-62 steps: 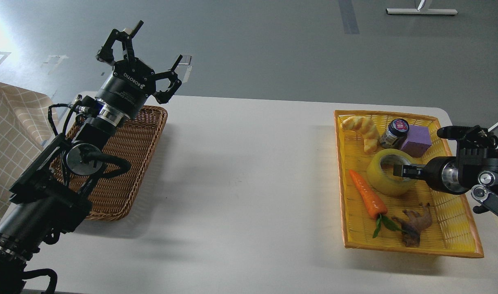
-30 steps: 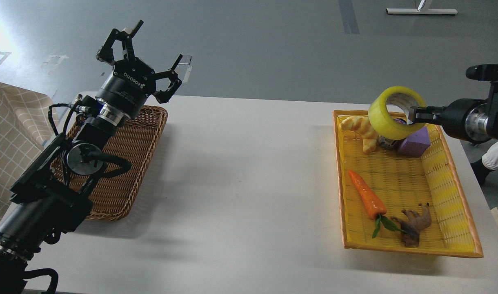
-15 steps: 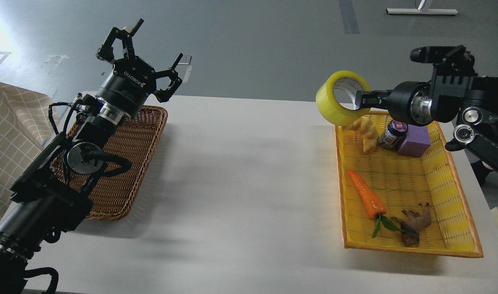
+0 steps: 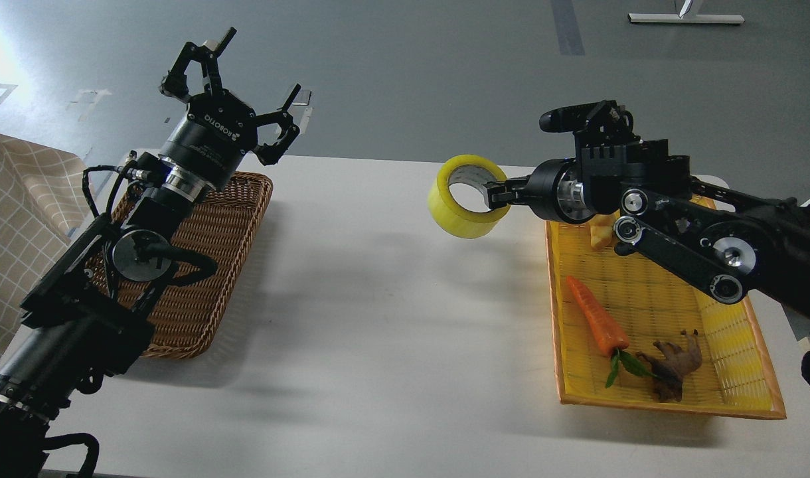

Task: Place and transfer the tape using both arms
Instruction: 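Carry the tape roll out of the tray toward the table center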

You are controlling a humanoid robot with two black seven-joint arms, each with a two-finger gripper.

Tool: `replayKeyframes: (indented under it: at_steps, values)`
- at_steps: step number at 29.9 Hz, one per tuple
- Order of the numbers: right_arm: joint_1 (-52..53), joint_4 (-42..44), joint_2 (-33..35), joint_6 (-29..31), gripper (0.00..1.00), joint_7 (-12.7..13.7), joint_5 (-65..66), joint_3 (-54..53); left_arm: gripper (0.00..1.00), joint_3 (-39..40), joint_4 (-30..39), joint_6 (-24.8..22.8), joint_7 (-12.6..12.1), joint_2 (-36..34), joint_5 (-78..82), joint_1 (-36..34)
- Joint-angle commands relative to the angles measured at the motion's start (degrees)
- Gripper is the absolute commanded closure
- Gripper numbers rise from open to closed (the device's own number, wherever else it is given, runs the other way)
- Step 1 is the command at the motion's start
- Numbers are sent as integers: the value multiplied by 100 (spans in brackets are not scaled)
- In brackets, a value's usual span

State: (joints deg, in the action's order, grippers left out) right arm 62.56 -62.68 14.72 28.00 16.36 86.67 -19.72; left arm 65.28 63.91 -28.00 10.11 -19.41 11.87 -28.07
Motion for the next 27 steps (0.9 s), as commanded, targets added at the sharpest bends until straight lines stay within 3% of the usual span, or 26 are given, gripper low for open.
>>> replayKeyframes:
  at_steps: [1,12,27]
  values:
    - [28,326,-470,0,100,-1,-1,170,2,2,-2,0,0,16,0,-32]
    - [10,880,-1428,0,100,-1,-1,636,2,2,-2,0,9,7,-9,-41]
    - [19,1417,-1472,0,100,-10,17,900,2,20,7,0,0,16,-27,-49]
